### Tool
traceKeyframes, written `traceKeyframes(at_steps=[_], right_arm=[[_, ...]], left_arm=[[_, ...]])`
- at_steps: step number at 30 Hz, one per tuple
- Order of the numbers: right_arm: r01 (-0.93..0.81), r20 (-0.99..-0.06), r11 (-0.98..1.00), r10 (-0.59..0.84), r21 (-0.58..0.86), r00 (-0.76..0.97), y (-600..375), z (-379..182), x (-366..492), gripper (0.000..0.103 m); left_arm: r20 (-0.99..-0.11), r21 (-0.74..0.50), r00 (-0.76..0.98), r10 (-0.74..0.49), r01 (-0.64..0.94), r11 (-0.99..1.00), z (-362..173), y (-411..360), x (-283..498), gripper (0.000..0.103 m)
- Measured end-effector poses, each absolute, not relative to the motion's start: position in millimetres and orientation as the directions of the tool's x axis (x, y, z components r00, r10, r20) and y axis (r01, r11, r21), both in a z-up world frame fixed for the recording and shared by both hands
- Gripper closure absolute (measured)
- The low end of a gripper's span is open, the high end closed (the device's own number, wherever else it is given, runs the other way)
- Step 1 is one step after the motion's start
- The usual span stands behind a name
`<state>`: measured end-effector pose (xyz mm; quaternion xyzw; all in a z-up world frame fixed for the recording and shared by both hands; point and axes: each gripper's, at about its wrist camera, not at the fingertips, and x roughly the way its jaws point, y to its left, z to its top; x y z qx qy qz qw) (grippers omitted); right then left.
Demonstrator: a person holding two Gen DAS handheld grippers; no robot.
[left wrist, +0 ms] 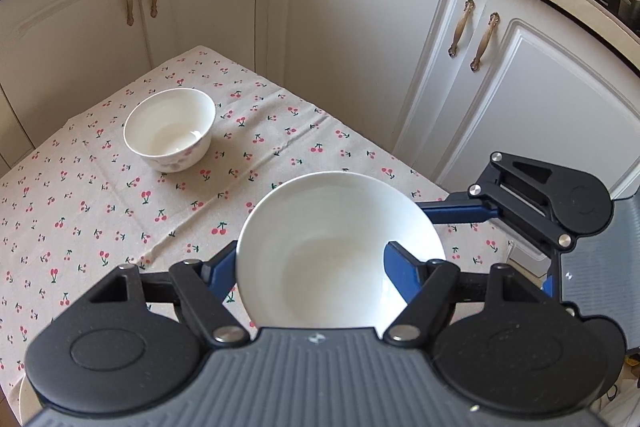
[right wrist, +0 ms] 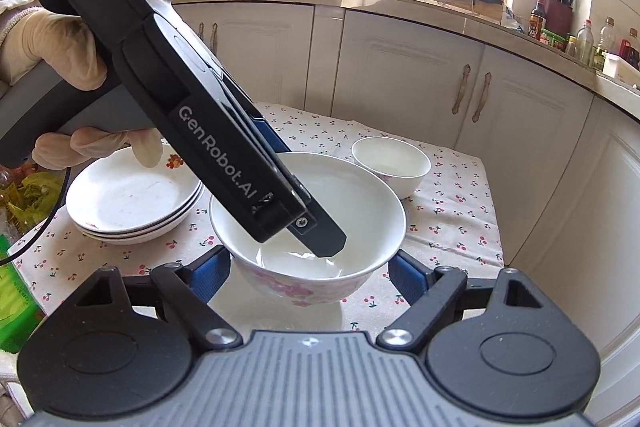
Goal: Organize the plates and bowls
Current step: 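Lower the held bowl into the pink-flowered bowl and open the left gripper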
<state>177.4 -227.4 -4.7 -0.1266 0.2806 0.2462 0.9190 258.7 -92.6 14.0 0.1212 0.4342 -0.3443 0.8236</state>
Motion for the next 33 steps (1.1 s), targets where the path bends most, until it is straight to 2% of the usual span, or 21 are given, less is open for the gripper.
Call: traceKeyframes(at_steps=[20, 33], right_arm=[[-0.562, -0.640, 0.823, 0.391, -0.078, 0.661, -220.1, -31.4, 167.7, 0.014], [-0.568, -0.664, 0.822, 0.406, -0.033, 0.628, -225.0, -41.0, 170.7, 0.014]], left_arm=[[-0.810, -0.142, 0.360, -0.463, 0.646, 0.750, -22.6, -86.8, 243.9, 0.028], [-0.821, -0.091, 0.364, -0.440, 0.678, 0.730, -28.4, -93.0, 233.7, 0.028]])
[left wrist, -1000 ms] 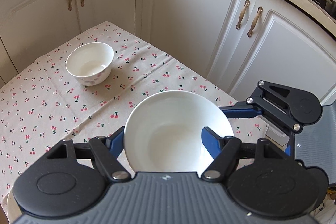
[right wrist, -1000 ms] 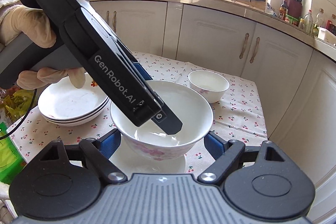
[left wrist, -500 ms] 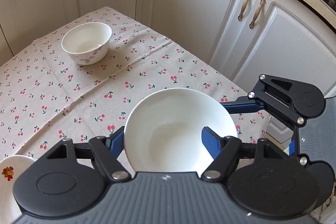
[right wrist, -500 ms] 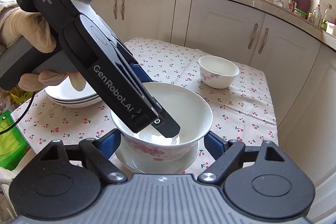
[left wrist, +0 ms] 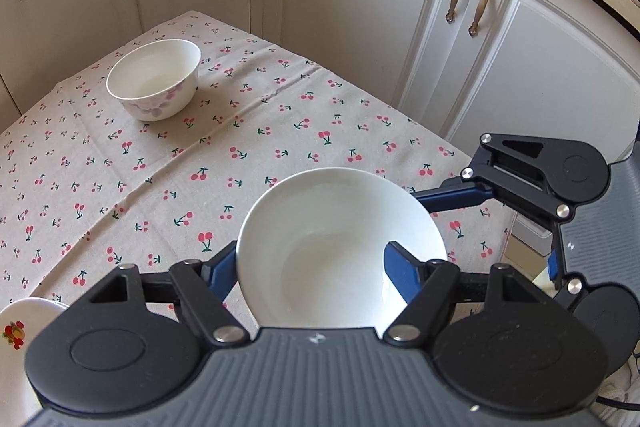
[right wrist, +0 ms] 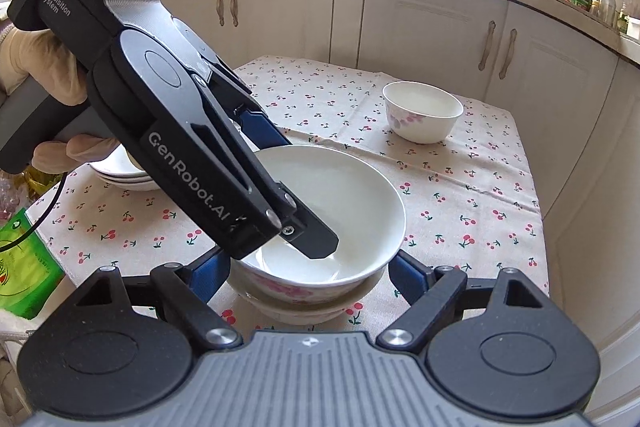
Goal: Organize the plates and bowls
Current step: 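Lower the held bowl into the pink-flowered bowl and open the left gripper, then move the left gripper to the last white bowl and grasp its rim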
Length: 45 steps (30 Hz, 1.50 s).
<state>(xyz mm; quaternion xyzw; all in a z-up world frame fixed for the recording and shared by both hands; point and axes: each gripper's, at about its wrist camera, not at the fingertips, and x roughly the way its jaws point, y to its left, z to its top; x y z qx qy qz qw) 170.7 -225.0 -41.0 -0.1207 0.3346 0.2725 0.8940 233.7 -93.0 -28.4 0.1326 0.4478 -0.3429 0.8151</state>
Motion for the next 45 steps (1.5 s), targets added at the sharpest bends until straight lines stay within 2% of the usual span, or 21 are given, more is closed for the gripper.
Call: traceKeyframes(at_steps=[6, 10, 13, 14, 31, 45], right_arm=[[-0.568, -0.669, 0.823, 0.407, -0.028, 0.622, -224.6, -44.6, 168.5, 0.014], [-0.568, -0.670, 0.823, 0.413, -0.015, 0.617, -223.8, -46.5, 169.3, 0.013], [-0.567, -0.653, 0.824, 0.421, -0.015, 0.630, -225.0, -44.6, 166.7, 0.002], [-0.569, -0.646, 0.823, 0.427, -0.014, 0.633, -225.5, -43.4, 165.6, 0.001], [-0.596, -0.582, 0.796, 0.436, -0.105, 0.686, -230.6, -6.1, 173.0, 0.000], [-0.549, -0.553, 0.829, 0.410, -0.106, 0.725, -262.3, 10.0, 259.3, 0.000]], left_arm=[[-0.823, -0.090, 0.363, -0.437, 0.677, 0.731, -30.7, -92.9, 233.0, 0.028], [-0.828, -0.094, 0.357, -0.433, 0.673, 0.733, -33.0, -90.1, 233.2, 0.023], [-0.823, -0.098, 0.362, -0.437, 0.669, 0.737, -31.3, -84.4, 232.2, 0.019], [-0.820, -0.097, 0.367, -0.438, 0.666, 0.740, -30.2, -81.9, 232.1, 0.017], [-0.766, -0.077, 0.465, -0.444, 0.620, 0.781, 1.3, -56.2, 255.5, 0.010], [-0.756, -0.066, 0.508, -0.414, 0.570, 0.819, 8.4, -63.8, 338.4, 0.010]])
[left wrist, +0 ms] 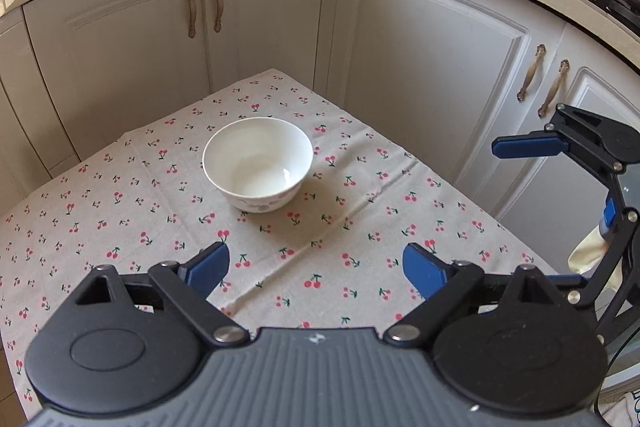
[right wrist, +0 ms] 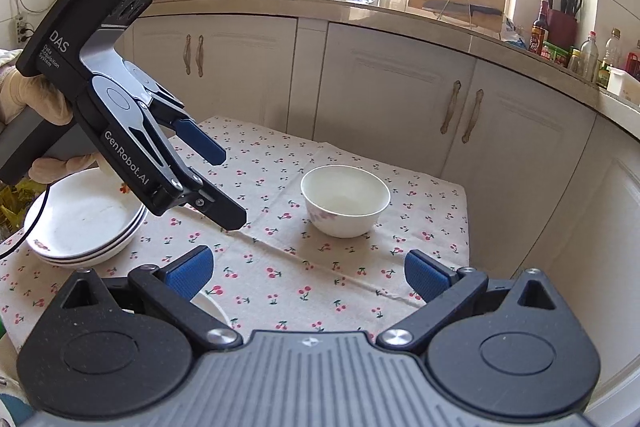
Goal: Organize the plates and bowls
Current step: 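Move the left gripper to the last white bowl and grasp its rim, then lift the white bowl with the left gripper and carry it to the bowl stack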
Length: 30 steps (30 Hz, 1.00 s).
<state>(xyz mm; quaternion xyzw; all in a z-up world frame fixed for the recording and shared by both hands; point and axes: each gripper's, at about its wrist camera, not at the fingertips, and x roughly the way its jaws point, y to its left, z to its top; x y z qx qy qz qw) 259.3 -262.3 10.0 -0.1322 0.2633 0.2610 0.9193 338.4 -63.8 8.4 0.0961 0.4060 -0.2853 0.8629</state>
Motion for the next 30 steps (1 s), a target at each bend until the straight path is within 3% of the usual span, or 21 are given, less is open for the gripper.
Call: traceKeyframes(at_steps=[25, 30], right_arm=[[-0.646, -0.638, 0.752, 0.433, -0.134, 0.637, -237.8, -67.2, 409.4, 0.000], [-0.652, -0.646, 0.748, 0.440, -0.121, 0.624, -229.0, -75.3, 424.7, 0.001]], left_arm=[[-0.798, -0.148, 0.456, -0.394, 0.485, 0.862, -50.2, -74.8, 496.9, 0.012], [-0.810, -0.148, 0.440, -0.388, 0.486, 0.861, -59.9, -73.4, 503.6, 0.019]])
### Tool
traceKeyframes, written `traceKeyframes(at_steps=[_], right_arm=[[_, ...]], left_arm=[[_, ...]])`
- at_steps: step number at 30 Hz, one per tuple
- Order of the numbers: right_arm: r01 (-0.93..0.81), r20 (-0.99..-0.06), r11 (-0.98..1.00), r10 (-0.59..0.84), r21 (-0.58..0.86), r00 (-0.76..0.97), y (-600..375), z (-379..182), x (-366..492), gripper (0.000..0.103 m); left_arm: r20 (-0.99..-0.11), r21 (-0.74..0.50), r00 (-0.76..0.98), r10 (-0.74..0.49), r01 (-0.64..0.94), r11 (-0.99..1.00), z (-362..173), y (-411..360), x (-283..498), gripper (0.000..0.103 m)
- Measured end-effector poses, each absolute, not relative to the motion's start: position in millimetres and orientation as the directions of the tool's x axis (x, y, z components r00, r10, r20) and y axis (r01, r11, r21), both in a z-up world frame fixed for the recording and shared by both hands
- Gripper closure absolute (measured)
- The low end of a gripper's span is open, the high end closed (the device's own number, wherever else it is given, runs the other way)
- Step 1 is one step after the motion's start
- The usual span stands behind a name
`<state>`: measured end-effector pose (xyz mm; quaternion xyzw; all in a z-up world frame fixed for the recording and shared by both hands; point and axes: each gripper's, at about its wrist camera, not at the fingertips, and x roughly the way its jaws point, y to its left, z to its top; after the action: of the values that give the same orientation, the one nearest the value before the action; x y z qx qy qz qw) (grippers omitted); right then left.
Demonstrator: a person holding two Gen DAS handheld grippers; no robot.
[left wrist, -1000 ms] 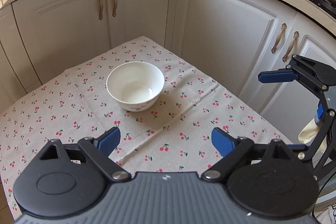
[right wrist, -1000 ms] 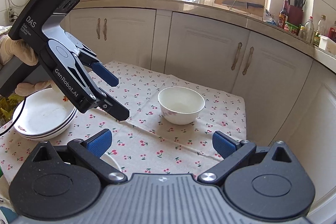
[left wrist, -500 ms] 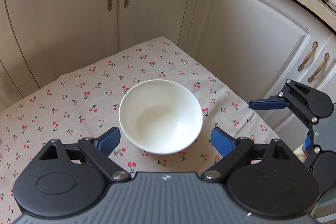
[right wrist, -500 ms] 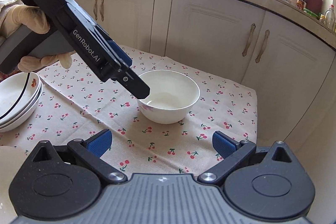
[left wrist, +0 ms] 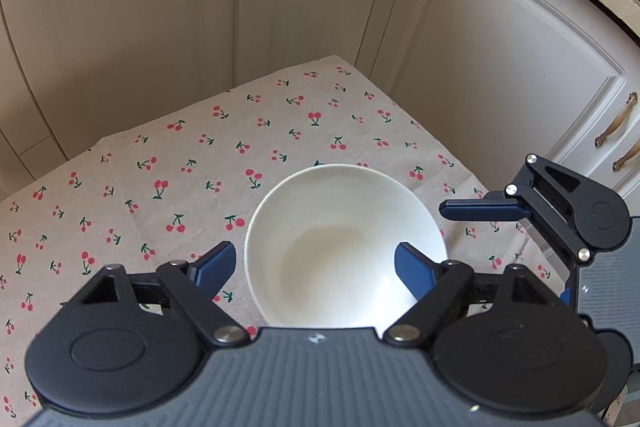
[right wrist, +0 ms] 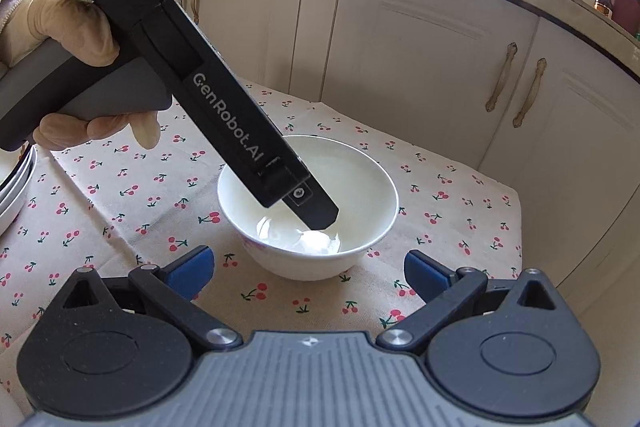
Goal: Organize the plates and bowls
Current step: 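Lift the white bowl with the left gripper and carry it to the bowl stack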
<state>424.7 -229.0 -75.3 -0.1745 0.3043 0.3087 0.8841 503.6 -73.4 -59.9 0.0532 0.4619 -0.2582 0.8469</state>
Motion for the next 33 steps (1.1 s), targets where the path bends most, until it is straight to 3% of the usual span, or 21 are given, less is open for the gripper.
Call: traceKeyframes(at_steps=[14, 33], right_arm=[[-0.653, -0.635, 0.753, 0.466, -0.081, 0.616, -223.2, -78.3, 442.4, 0.009], [-0.647, -0.636, 0.759, 0.464, -0.074, 0.616, -221.0, -78.6, 443.8, 0.009]], left_arm=[[-0.813, -0.157, 0.419, -0.405, 0.513, 0.844, -62.0, -74.0, 507.6, 0.031], [-0.814, -0.171, 0.410, -0.412, 0.509, 0.844, -65.8, -74.6, 510.4, 0.031]])
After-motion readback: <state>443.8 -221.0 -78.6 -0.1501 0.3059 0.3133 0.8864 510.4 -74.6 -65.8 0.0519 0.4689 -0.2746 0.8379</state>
